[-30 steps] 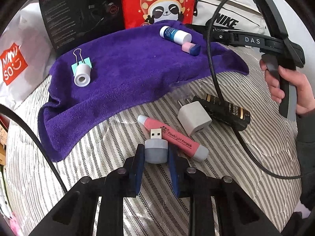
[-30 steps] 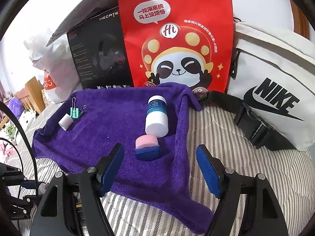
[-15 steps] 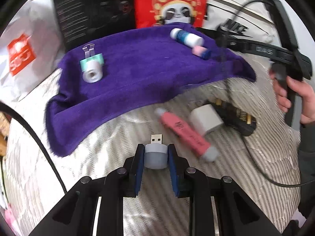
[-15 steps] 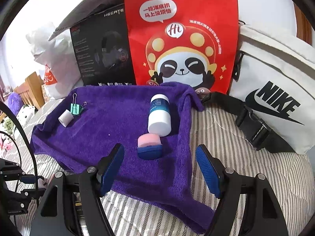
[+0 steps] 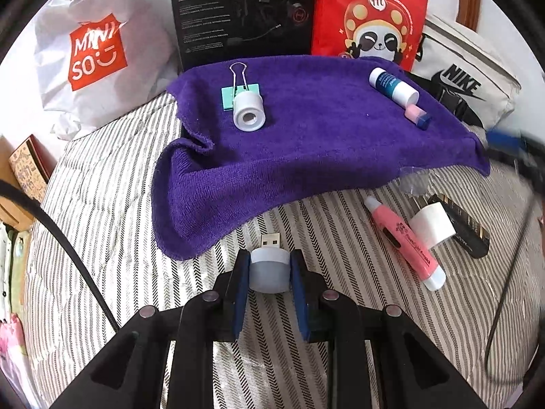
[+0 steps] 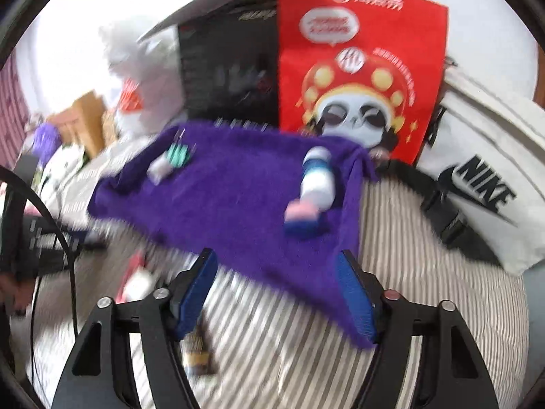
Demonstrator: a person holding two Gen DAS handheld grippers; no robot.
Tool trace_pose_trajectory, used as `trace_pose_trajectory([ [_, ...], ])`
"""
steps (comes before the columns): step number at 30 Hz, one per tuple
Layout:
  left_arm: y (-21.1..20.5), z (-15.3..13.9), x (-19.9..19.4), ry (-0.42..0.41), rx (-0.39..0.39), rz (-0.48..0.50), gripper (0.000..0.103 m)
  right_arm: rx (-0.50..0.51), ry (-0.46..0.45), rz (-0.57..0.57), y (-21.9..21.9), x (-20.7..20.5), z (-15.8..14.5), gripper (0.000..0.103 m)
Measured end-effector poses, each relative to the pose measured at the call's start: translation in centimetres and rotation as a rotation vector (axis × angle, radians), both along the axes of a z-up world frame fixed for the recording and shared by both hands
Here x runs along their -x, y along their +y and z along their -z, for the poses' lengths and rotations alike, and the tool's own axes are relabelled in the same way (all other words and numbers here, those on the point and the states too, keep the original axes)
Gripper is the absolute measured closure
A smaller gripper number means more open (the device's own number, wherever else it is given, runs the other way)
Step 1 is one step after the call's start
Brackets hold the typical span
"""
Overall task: Organize rigid objects
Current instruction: 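Close the right tool on the black-and-gold Grand Reserve tube while the left tool holds the USB lamp, then carry the tube beside the Vaseline jar while the left tool carries the USB lamp onto the towel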
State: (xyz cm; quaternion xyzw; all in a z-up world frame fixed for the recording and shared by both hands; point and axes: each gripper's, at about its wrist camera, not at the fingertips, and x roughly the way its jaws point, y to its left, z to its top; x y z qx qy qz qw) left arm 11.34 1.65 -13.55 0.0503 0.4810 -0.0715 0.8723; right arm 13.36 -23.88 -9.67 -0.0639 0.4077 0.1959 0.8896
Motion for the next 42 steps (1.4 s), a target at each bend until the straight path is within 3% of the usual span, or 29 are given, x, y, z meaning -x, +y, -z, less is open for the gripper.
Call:
trace_pose_trajectory([
  [6, 0.1, 0.1, 0.2, -0.015, 0.012, -0.006, 0.080, 0.042, 0.130, -0.110, 1.5, 2.9, 3.1, 0.050],
  [16, 0.5, 0.1, 0.6, -0.017, 0.029, -0.021, 0.080, 0.094, 0.156, -0.180, 3.8, 3.0, 4.2, 0.051],
  [19, 0.5, 0.0, 0.5, -0.012, 0.033, -0.024, 0.080, 0.099, 0.160, -0.175, 4.2, 2.5, 4.7, 0.062],
  [21, 0.6, 0.0, 0.5, -0.015, 0.031, -0.022, 0.080, 0.084, 0.142, -0.161, 4.1, 2.4, 4.7, 0.080],
  [26, 0.7, 0.0, 0.5, -0.018, 0.031, -0.018, 0.080, 0.009, 0.196, -0.043, 2.4, 2.1, 4.5, 0.080],
  [33, 0.6, 0.0, 0.7, -0.023, 0.027, -0.024, 0.080, 0.088, 0.179, -0.041, 3.4, 2.9, 4.6, 0.078],
  [42, 0.3, 0.2, 0.6, -0.024, 0.017, -0.025, 0.080, 0.115, 0.185, -0.021, 3.8, 2.9, 4.6, 0.078],
])
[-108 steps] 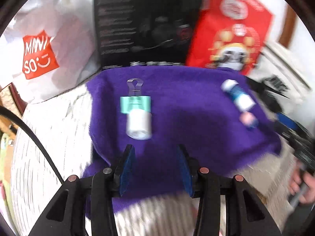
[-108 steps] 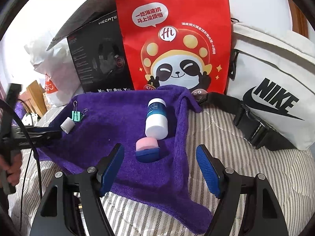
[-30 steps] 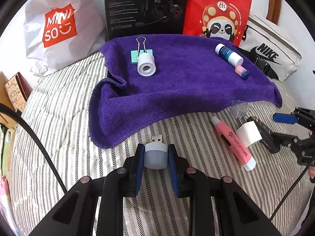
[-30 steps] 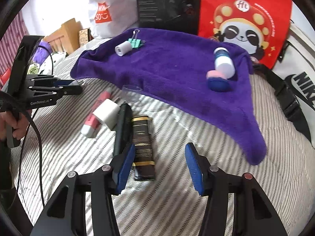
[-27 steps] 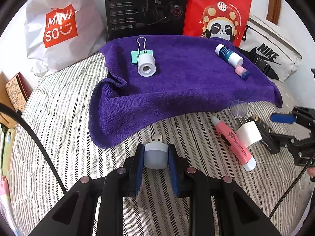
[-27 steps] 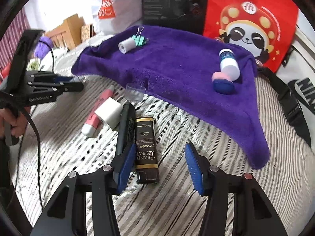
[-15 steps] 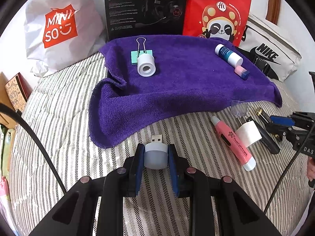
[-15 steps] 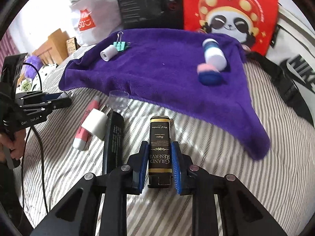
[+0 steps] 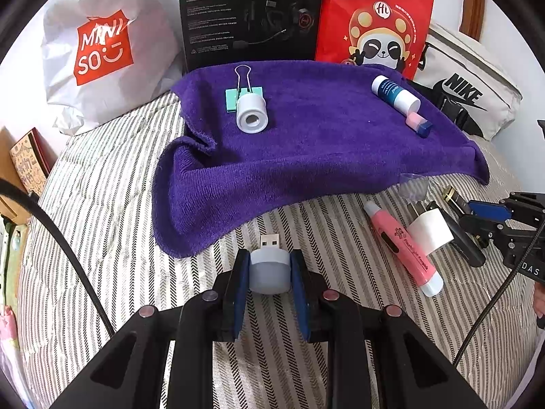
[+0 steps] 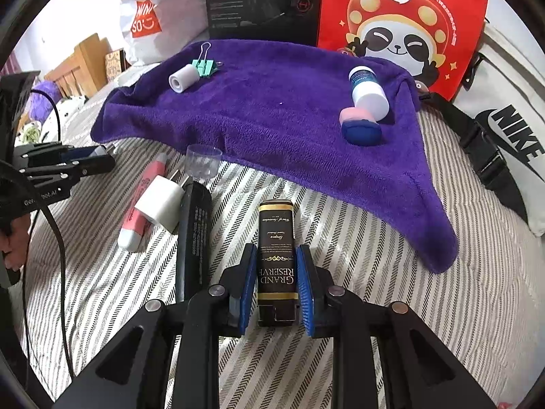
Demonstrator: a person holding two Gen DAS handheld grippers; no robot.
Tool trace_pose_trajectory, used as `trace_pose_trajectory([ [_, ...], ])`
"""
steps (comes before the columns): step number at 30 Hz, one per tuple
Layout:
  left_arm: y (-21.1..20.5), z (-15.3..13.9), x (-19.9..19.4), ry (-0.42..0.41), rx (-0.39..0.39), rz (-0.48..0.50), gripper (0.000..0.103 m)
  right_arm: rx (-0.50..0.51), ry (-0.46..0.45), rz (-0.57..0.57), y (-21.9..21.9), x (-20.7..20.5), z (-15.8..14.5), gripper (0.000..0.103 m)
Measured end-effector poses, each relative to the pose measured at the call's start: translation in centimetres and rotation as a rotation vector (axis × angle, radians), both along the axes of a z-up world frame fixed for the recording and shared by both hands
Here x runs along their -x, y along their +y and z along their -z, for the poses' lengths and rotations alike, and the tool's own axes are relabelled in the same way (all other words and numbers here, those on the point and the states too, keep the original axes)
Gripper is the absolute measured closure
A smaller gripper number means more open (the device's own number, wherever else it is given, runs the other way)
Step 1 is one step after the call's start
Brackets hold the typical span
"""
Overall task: Organize rigid objects
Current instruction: 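Carry the tube beside the Vaseline jar while the left tool carries the USB lamp onto the towel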
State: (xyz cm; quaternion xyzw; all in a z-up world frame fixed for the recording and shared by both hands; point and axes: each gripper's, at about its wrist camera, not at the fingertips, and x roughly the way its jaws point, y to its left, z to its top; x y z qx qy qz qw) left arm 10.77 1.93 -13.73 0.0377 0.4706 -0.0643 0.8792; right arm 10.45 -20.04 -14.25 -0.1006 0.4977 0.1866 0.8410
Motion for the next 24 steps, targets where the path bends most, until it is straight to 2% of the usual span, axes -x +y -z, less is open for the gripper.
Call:
trace_pose_trajectory([
  [8, -0.3, 0.0, -0.7, 0.004, 0.006, 0.004, 0.080, -0.026, -0.003, 0.021, -0.1, -0.7, 0.0, 0.078],
  [12, 0.4, -0.3, -0.6, 0.034, 0.069, 0.013, 0.080, -0.061, 0.033, 0.035, -0.7, -0.9, -0.1, 0.080],
  [24, 0.7, -2.5, 0.5, -0.004, 0.105, 0.020, 0.080, -0.089, 0.026, 0.056, -3.0, 0.8, -1.9, 0.080],
])
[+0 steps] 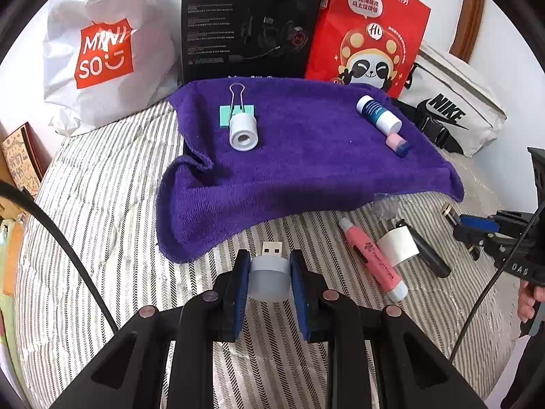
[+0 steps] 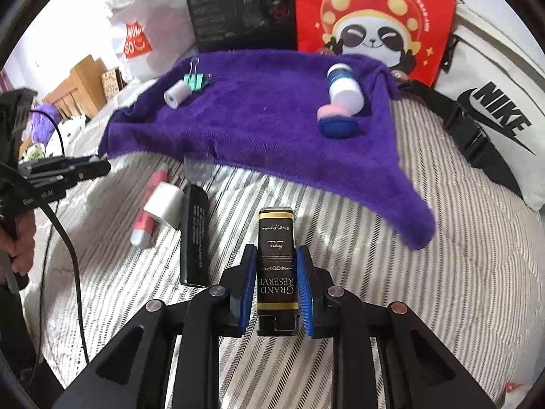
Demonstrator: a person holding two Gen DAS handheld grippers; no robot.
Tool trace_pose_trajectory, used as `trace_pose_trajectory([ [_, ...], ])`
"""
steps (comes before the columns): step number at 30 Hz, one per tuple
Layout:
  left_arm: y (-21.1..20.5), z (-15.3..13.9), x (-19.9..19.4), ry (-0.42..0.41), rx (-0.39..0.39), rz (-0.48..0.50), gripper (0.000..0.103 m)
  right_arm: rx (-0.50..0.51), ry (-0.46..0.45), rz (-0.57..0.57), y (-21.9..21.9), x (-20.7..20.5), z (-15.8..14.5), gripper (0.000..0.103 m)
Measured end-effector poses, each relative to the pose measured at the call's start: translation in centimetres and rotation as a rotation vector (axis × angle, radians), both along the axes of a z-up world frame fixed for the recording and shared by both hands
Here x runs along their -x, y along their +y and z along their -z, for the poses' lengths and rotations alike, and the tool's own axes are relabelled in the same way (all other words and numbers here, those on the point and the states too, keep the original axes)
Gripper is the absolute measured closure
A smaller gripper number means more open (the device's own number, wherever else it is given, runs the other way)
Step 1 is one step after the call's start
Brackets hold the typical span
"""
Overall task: Organize rigid objects
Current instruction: 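Carry the tube beside the Vaseline jar while the left tool carries the USB lamp onto the towel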
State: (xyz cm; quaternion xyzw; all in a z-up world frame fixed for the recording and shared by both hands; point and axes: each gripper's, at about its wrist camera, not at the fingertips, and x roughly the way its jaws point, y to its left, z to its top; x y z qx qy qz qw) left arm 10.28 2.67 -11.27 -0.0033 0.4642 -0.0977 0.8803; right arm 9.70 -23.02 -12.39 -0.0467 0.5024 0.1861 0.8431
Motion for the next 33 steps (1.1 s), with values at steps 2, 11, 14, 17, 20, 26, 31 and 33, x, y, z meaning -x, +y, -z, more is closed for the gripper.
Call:
trace_pose_trajectory([
  [2, 0.1, -0.4, -0.1, -0.006, 0.015, 0.003, 0.080, -0.012, -0.015, 0.006, -0.3, 0.0, -0.9, 0.080],
  [11, 0.6, -2.0, -1.7, -0.029, 0.052, 0.001, 0.080, -0.041, -0.088, 0.011, -0.6, -2.8, -4.4, 0.080],
  [14, 0.7, -2.5, -2.6, -0.039, 0.050, -0.004, 0.080, -0.043, -0.101, 0.016, -0.5, -4.2, -4.9, 0.080],
  [17, 0.9, -2.8, -3.6, -0.048, 0.053, -0.006, 0.080, -0.055, -0.115, 0.030, -0.7, -5.5, -5.2, 0.080],
  [20, 1.1, -2.6, -4.7, -0.041, 0.058, -0.008, 0.080, -0.064, -0.119, 0.044, -0.8, -6.8, -5.1, 0.080],
  [26, 1.6, -2.0, -6.8, -0.026, 0.089, -0.025, 0.080, -0.080, -0.118, 0.054, -0.3, -9.9, -4.6, 0.080],
  [31, 1.1, -1.3, -8.7, -0.015, 0.083, -0.025, 0.080, -0.069, -0.137, 0.064, 1.0, -13.0, -4.6, 0.080],
  [33, 1.2, -1.1, -9.3, -0.012, 0.083, -0.026, 0.080, -0.061, -0.139, 0.059, 1.6, -14.3, -4.4, 0.080],
])
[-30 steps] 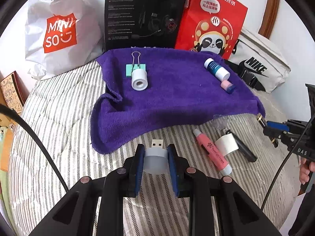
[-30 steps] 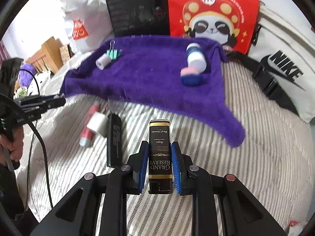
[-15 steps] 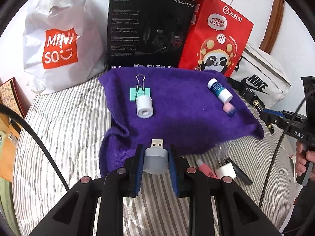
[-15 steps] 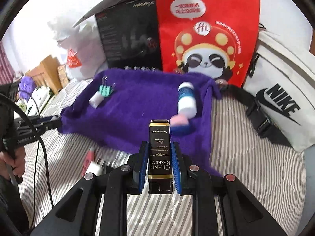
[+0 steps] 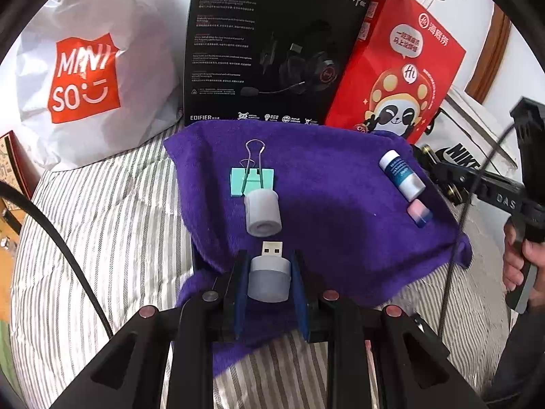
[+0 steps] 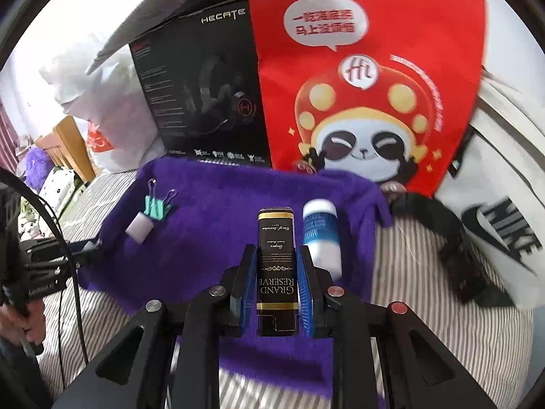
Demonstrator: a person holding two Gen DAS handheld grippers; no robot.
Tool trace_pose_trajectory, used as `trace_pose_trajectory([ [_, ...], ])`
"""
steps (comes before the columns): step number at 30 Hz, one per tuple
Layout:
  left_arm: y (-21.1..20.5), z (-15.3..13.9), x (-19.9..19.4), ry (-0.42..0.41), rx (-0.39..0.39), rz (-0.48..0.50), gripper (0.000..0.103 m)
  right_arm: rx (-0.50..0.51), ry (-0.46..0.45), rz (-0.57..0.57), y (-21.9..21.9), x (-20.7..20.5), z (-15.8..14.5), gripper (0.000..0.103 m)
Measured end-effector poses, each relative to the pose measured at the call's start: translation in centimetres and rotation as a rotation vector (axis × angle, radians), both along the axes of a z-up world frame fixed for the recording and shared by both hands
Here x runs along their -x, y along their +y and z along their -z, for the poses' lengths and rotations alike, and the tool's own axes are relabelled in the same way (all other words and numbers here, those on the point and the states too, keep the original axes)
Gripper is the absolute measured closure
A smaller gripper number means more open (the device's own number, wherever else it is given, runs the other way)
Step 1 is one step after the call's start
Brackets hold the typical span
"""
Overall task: Organize rigid objects
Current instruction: 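Carry the tube beside the Vaseline jar while the left tool carries the USB lamp onto the towel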
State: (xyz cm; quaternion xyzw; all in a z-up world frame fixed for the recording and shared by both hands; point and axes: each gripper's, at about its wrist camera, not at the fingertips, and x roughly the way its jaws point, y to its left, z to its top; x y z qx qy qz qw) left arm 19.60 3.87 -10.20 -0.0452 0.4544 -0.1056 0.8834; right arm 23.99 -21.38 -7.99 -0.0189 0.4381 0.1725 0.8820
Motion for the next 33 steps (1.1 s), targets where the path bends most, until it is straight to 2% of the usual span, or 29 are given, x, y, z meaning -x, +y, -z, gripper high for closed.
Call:
trace_pose_trajectory([
  [9, 0.5, 1.0, -0.8, 0.011, 0.017, 0.001, 0.080, 0.044, 0.071, -0.009, 2.5, -4.2, 3.1, 0.080],
  [16, 0.0, 2.2, -0.8, 0.029, 0.001, 0.021, 0.080, 0.125, 0.114, -0.002, 3.6, -5.5, 5.7, 0.080],
  [23, 0.3, 2.3, -0.5, 0.025, -0.006, 0.029, 0.080, 0.197, 0.126, 0.023, 4.0, -6.6, 6.9, 0.080],
  [33, 0.0, 2.5, -0.5, 0.022, -0.023, 0.029, 0.080, 0.162, 0.155, 0.015, 3.5, -7.3, 7.7, 0.079],
])
